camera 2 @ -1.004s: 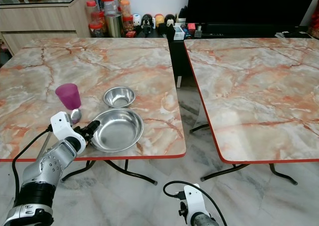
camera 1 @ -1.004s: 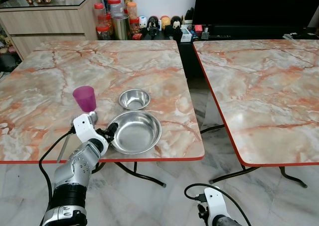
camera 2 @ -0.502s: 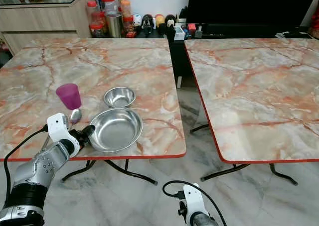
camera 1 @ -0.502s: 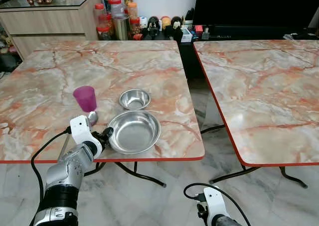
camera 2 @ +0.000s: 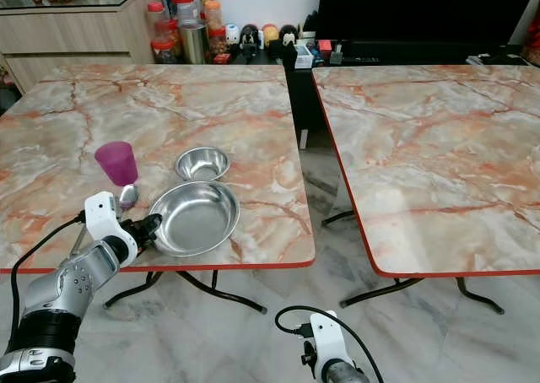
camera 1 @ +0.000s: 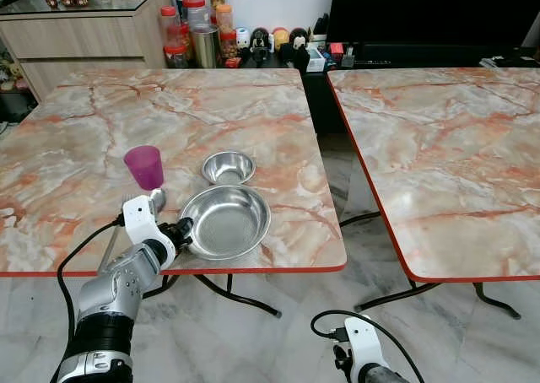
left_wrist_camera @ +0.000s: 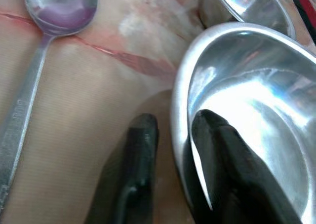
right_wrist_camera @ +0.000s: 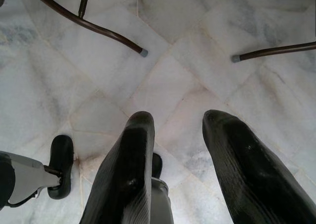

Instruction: Setting the table

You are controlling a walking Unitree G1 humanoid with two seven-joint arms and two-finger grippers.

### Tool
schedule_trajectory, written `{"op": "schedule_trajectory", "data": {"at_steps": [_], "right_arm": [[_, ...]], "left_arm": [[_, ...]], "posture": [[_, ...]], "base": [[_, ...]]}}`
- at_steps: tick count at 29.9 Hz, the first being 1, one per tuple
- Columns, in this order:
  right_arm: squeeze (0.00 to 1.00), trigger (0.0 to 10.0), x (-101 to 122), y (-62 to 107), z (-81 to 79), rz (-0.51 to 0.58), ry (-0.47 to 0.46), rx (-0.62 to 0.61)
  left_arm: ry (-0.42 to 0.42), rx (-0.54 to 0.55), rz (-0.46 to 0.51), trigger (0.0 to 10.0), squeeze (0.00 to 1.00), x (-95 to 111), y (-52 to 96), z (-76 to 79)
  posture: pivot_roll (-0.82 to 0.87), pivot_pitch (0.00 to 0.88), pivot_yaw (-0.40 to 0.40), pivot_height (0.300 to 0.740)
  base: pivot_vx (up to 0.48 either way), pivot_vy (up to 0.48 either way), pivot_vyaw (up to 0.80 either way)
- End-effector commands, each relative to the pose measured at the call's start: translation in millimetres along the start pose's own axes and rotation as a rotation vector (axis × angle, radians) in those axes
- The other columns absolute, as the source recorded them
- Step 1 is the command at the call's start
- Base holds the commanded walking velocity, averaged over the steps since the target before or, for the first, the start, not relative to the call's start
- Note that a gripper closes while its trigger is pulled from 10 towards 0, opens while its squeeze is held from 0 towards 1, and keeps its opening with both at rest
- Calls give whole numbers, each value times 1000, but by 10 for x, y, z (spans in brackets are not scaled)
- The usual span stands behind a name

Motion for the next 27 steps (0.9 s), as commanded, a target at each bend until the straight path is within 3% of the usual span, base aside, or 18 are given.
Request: {"op": "schedule_trajectory", "data": {"at_steps": [1,13,21,25,27], "right_arm": [[0,10000,20,-6,-11,1,-1,2],[0,10000,13,-4,-8,-1,1,3],[0,10000,17,-3,15,-2,9,1],[0,10000,11,-1,20,-3,11,2],[0,10000,8,0,27,-5,14,2]], "left_arm": [[-7,-32,-8,0,0,24,-9,84],[3,-66,14,0,0,56,23,97],[74,-137,72,0,0,137,84,115],[153,-235,170,0,0,276,157,195],[186,-329,306,0,0,453,244,279]], "posture": [[25,0,-13,728],[28,0,-18,728],[31,0,-25,728],[32,0,-26,728],[33,0,-30,728]], "base": [[0,0,0],[0,0,0],[0,0,0],[0,0,0],[0,0,0]]}}
Point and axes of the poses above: a point about 5 cm out from each wrist's last joint towards the gripper, its own y axis pointing back from the gripper into the wrist, its own x axis along the axis of the wrist's last joint, z = x × y, the point moved 2 cm from there along -y, pointing out of the wrist towards the gripper, and after that the axes turned 1 degree about -y, right-handed, at the moved point
